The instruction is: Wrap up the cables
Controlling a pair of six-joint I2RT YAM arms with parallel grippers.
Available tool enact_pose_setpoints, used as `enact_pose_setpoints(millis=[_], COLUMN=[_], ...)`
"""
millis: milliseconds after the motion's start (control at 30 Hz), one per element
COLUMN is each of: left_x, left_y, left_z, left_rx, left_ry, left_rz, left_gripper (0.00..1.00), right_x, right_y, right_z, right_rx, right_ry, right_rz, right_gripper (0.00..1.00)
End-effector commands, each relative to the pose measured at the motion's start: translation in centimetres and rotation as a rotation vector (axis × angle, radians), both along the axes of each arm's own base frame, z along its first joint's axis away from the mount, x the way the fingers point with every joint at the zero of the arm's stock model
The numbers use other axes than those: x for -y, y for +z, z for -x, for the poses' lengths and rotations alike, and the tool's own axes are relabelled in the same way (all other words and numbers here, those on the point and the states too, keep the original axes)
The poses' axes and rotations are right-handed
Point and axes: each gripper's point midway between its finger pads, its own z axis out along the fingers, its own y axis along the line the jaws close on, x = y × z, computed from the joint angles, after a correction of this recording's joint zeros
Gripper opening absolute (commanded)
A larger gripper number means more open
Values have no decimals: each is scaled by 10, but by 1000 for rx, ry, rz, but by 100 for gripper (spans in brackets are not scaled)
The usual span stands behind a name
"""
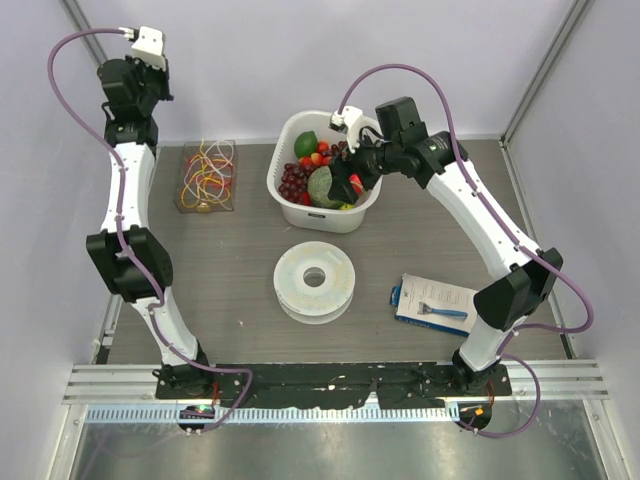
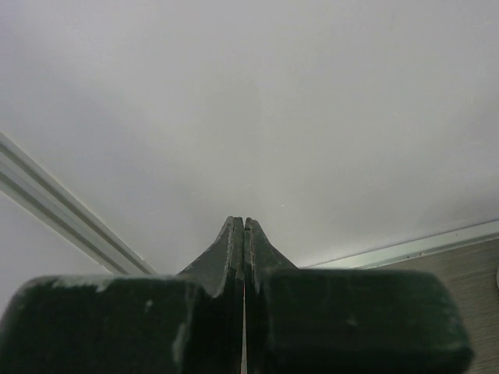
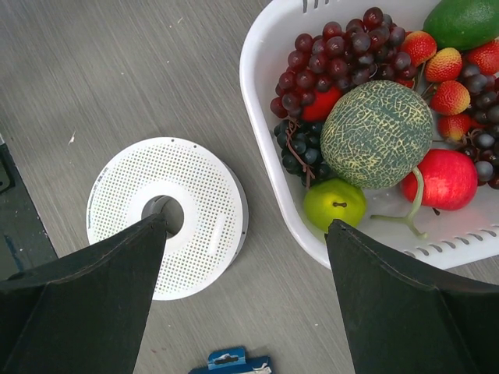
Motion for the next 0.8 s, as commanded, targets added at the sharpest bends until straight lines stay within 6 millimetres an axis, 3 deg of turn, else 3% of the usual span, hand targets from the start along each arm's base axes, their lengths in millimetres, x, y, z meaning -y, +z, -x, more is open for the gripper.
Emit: enact_pose_setpoints(millis=[0, 67, 100, 133, 300, 433, 600, 767], left_x=[-1, 13, 21, 27, 27, 32, 28, 20], left_y=[28, 17, -5, -14, -70, -120, -186, -234], left_z=[13, 17, 17, 19, 28, 46, 62, 60], left_rx=[59, 8, -80, -139, -377, -523, -744, -837], left_ry=[2, -76, -126, -174, -184, -253, -357, -449], left_rz=[15, 3, 2, -27, 66, 16, -134, -285], left_gripper=[0, 0, 5, 8, 45, 63, 72, 72], right_x=[3, 3, 3, 3, 4, 5, 4, 3], right_y=[42, 42, 41, 42, 37, 34, 27, 21], right_z=[11, 12, 12, 12, 14, 14, 14, 14], right_rx=[91, 91, 89, 90, 83, 77, 63, 40], right_ry=[22, 24, 25, 26, 28, 30, 37, 43], right_rz=[-62, -61, -59, -60, -49, -42, -32, -30], right_gripper=[88, 88, 88, 89, 88, 88, 88, 88])
